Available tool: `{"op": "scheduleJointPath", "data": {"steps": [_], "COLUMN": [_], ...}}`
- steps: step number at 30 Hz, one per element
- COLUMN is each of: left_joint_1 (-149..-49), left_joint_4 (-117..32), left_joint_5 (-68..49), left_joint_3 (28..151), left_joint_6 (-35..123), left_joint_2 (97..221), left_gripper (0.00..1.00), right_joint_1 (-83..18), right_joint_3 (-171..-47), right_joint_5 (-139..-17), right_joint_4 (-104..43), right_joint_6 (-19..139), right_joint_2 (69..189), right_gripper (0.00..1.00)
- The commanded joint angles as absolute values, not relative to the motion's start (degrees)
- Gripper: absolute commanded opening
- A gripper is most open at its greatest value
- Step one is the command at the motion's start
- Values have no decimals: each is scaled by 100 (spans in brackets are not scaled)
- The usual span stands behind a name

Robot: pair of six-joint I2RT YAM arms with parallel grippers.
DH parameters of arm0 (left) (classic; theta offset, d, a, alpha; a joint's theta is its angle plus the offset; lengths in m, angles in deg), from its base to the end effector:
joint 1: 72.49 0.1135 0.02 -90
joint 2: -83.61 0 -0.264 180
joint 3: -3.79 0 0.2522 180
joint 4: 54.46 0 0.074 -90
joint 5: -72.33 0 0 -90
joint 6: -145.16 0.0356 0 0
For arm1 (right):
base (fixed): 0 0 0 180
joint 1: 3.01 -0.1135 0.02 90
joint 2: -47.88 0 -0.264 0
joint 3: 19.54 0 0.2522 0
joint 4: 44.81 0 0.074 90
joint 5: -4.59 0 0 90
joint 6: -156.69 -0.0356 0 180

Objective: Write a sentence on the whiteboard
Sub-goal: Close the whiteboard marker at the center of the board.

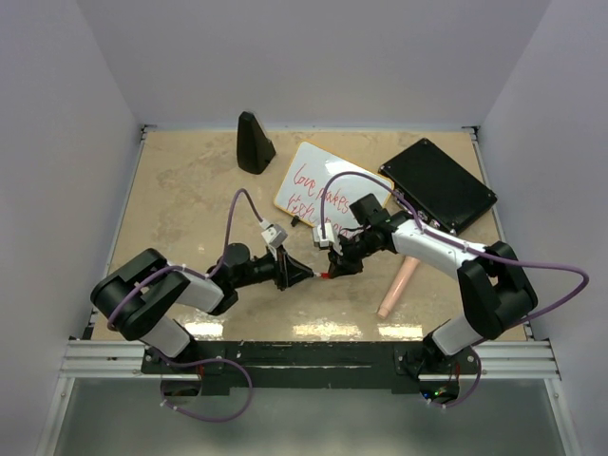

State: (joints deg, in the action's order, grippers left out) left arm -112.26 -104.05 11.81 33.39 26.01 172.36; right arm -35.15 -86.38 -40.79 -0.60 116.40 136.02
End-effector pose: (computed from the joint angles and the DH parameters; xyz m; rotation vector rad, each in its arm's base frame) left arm 0.1787 -0.1715 0.1435 0.5854 1.8174 -1.2961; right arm 0.2302 0.1742 0.1953 -1.7776 1.7158 0.9164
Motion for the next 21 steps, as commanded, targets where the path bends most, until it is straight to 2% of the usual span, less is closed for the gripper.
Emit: {"op": "scheduleJointPath", "data": {"steps": [1, 8, 21], "left_joint_1": [-11125, -11125, -11107], "left_joint_4": [-10600, -10776, -11567], "left_joint_5": [1063, 1230, 1257], "left_joint_3": [3170, 3161, 3135], "left_joint_6": [2730, 2651, 2308], "left_joint_2": [17335, 17431, 17520], "left_gripper": [0, 0, 0], "right_joint_1": [-3456, -3456, -3456], "right_joint_3": [-8894, -8920, -9052], "right_joint_5": [-3865, -3787, -3619], "right_joint_4": [76, 129, 287], "right_joint_6": [11661, 11670, 11696], "right_joint_2": [13446, 13490, 13384], "right_gripper": [13, 19, 23]}}
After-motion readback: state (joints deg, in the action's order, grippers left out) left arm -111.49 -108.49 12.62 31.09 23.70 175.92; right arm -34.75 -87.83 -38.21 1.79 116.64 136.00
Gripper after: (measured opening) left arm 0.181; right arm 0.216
